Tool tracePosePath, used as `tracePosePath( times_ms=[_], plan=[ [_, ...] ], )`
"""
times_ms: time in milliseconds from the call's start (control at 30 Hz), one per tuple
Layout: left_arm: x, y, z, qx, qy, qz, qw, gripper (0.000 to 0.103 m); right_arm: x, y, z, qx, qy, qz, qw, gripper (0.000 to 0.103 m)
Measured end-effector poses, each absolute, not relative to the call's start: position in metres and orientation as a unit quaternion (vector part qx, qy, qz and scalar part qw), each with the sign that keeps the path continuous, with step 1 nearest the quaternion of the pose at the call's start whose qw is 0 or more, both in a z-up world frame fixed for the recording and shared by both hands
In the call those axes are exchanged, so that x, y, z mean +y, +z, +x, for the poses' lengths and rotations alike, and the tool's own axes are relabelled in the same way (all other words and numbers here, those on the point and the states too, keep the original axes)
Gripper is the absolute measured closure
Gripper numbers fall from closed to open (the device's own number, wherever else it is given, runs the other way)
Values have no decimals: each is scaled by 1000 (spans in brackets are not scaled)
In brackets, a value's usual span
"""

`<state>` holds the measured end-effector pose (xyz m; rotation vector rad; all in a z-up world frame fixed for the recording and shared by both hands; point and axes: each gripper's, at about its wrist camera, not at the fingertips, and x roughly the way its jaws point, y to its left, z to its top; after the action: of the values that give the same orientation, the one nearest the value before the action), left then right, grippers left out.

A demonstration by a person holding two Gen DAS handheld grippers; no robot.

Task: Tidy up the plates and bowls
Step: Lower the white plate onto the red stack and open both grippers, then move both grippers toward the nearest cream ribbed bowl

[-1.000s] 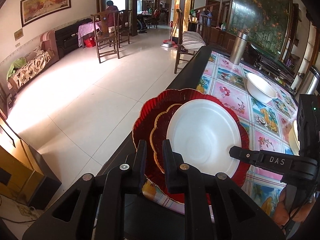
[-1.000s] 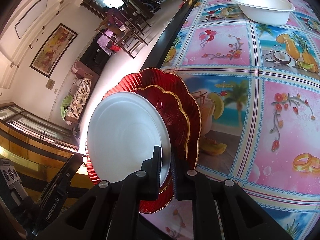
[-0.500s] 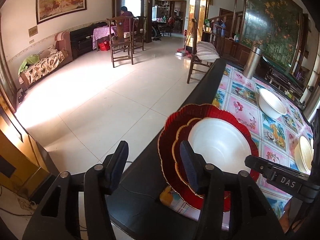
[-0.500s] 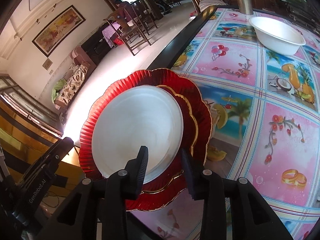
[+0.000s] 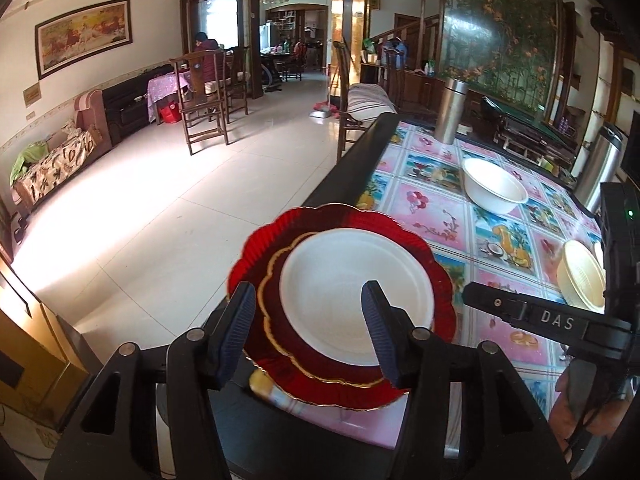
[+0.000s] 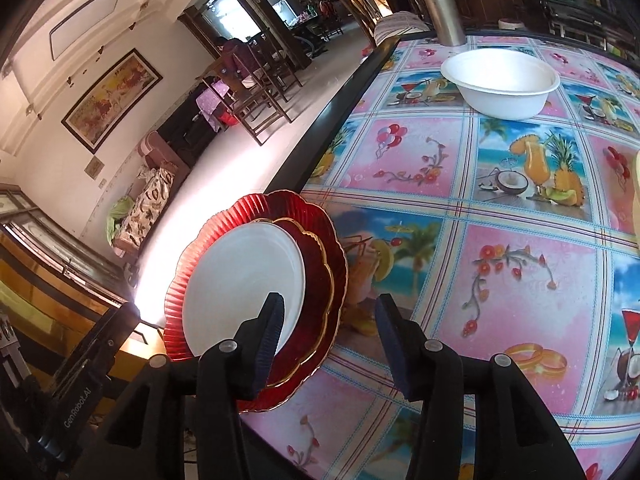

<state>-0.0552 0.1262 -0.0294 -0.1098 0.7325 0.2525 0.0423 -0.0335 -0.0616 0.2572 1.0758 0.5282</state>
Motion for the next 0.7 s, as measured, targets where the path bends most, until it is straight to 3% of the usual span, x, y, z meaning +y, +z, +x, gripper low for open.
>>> tracePosePath(
  times_ms=[67, 700],
  plan=[
    [110, -30, -55, 360, 110, -39, 926, 42, -40, -64, 43, 507, 246, 125, 817, 53],
    [-40, -29, -37, 377, -13, 81, 923, 42, -209, -45, 34, 458, 163, 234, 842, 52]
  ],
)
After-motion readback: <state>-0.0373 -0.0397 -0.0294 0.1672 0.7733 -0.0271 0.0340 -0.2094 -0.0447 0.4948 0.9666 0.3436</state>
